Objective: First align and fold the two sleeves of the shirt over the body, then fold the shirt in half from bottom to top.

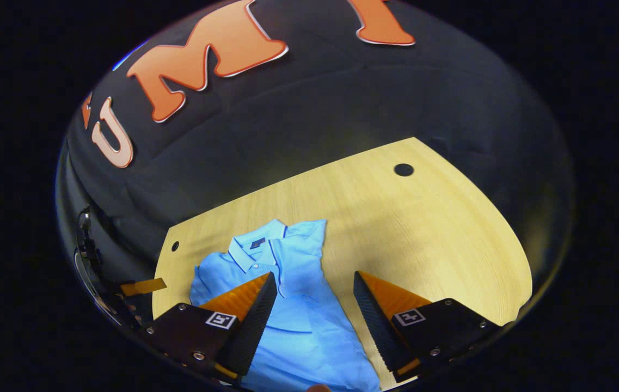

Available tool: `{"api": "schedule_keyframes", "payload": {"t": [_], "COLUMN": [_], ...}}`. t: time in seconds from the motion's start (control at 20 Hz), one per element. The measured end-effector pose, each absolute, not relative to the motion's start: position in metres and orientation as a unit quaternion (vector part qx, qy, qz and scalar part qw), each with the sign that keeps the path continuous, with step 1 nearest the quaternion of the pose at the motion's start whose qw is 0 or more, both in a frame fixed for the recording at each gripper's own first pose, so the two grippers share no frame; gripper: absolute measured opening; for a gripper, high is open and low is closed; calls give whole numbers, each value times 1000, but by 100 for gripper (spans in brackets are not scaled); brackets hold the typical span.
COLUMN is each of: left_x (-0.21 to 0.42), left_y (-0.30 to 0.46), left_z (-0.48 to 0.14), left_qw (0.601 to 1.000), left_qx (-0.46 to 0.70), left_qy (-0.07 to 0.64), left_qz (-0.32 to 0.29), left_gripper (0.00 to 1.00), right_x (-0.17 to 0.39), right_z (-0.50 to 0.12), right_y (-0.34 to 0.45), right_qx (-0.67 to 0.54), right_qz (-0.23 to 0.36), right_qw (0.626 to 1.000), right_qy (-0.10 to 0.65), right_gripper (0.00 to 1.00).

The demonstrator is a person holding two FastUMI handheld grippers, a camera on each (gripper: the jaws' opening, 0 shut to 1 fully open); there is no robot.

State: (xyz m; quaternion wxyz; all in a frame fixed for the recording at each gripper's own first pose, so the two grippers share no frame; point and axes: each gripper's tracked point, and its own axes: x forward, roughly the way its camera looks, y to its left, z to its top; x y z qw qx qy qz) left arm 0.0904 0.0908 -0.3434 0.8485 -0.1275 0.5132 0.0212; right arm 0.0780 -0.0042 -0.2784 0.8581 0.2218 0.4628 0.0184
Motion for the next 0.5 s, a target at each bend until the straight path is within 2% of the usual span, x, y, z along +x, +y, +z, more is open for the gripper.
{"api": "schedule_keyframes", "payload": {"t": [0.1,0.25,0.5], "left_x": [95,101,108], "left_y": [86,83,87], "left_z": [-366,-393,-429], "left_qw": [831,805,767], "left_qx": [-132,-141,-149], "left_qy": [541,576,623], "left_qz": [10,4,28], "left_gripper": [100,98,98], "right_x": [59,35,15], "right_z": [-273,-266,-262], "right_y": [-22,-49,-68], "right_qx": [229,223,204], "right_qz": [-8,-43,-65], "right_qw": [861,871,885], "right_qy": [454,436,414], "right_gripper": [90,89,90]}}
